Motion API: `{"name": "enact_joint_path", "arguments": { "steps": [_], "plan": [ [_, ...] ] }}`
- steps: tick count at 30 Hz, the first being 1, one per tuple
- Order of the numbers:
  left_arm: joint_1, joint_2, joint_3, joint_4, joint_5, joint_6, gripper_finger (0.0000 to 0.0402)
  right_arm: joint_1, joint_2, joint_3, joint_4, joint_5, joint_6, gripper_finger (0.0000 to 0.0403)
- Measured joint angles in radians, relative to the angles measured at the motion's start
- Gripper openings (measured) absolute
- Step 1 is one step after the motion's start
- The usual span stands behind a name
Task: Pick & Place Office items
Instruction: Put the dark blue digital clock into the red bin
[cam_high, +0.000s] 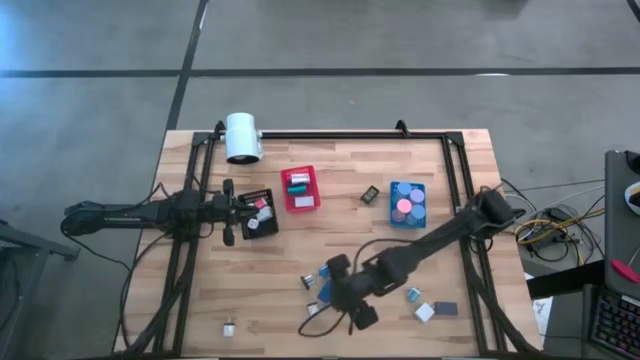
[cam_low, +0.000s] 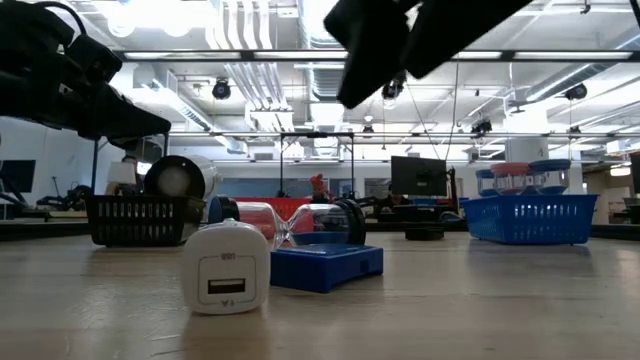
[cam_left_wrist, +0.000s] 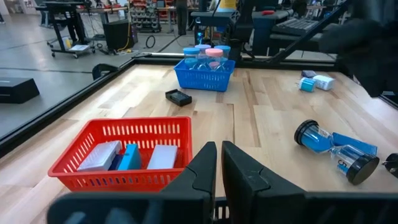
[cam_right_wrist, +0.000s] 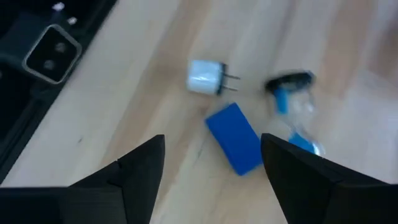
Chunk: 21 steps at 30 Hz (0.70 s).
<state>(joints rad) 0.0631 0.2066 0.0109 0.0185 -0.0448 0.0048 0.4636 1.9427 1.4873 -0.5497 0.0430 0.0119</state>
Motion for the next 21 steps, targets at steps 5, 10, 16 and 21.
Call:
{"name": "enact_joint_path", "arguments": {
  "steps": [5,10,16,21],
  "plan": [
    [0.000,0.000,0.000,0.000,0.000,0.000,0.0028,-0.041,0.080,0.084,-0.086,-0.012,-0.074,0.0241],
    [0.000,0.000,0.000,0.001,0.000,0.000,0.0028,-0.093,0.131,0.095,-0.074,-0.104,-0.138,0.0232],
    [0.000,0.001,0.000,-0.012,0.000,0.000,0.0028,-0.105,0.152,0.096,-0.072,-0.154,-0.253,0.0231],
    [0.000,0.002,0.000,-0.012,0.000,-0.001,0.0028,-0.119,0.153,0.095,-0.066,-0.152,-0.282,0.0231]
  ]
}}
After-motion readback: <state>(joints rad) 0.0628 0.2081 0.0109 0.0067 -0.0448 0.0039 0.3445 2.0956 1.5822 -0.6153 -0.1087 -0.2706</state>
